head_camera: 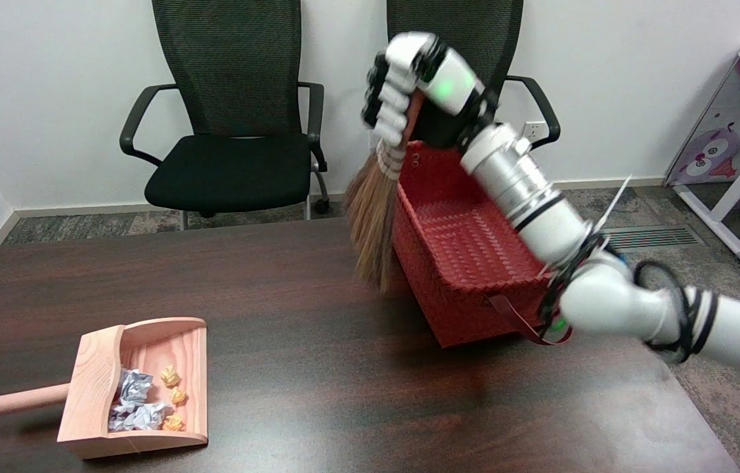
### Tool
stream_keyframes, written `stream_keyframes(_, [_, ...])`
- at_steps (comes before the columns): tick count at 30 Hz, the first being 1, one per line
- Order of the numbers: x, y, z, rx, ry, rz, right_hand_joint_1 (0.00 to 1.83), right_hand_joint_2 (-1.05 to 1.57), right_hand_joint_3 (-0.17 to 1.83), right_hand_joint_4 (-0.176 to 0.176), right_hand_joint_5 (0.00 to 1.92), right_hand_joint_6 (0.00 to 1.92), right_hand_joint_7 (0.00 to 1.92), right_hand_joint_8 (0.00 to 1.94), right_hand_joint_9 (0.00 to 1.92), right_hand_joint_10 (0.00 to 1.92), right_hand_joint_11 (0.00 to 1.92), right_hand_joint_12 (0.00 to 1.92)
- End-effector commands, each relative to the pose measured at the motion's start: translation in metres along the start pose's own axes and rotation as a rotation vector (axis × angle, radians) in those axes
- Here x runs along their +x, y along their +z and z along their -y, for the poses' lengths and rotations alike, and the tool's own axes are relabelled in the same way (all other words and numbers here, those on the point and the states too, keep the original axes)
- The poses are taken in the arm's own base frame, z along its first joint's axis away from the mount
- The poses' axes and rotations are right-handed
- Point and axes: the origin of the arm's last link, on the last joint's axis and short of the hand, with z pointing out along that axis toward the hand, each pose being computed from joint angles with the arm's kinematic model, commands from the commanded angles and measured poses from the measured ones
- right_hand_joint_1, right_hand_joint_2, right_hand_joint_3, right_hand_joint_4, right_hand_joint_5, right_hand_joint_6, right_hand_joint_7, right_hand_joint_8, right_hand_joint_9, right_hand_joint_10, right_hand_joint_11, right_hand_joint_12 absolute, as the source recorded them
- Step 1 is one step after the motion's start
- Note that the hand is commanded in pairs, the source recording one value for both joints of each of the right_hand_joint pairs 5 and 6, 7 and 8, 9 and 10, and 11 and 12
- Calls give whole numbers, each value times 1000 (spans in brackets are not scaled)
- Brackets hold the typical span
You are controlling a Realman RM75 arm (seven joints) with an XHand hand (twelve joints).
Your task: Place the broom in the basket.
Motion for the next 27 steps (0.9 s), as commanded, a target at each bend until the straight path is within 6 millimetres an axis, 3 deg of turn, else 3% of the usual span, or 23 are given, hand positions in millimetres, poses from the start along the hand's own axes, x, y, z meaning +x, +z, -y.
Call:
stream_keyframes(1, [39, 28, 143, 199, -187, 73, 914, 1334, 1437, -2, 1920, 1920, 1920, 1920, 1920, 1920, 1920, 1920])
stream_keyframes(6, [70, 11, 139, 222, -158, 54, 915, 1368, 1399, -2, 1920, 1920, 1920, 1920, 1920, 1920, 1920, 1920])
stream_keyframes(11, [94, -8, 115, 181, -204, 71, 915, 1369, 1417, -2, 1920, 1920, 1920, 1920, 1920, 1920, 1920, 1920])
stream_keyframes(13, [97, -12, 108, 167, -226, 86, 915, 1368, 1422, -2, 1920, 1920, 1920, 1920, 1920, 1920, 1920, 1920])
stream_keyframes(20, [94, -38, 51, 22, -276, 156, 915, 1365, 1432, -2, 1920, 1920, 1920, 1920, 1920, 1920, 1920, 1920])
stream_keyframes(27, [97, -61, 18, -41, -307, 192, 916, 1334, 1466, -2, 1920, 1920, 1920, 1920, 1920, 1920, 1920, 1920])
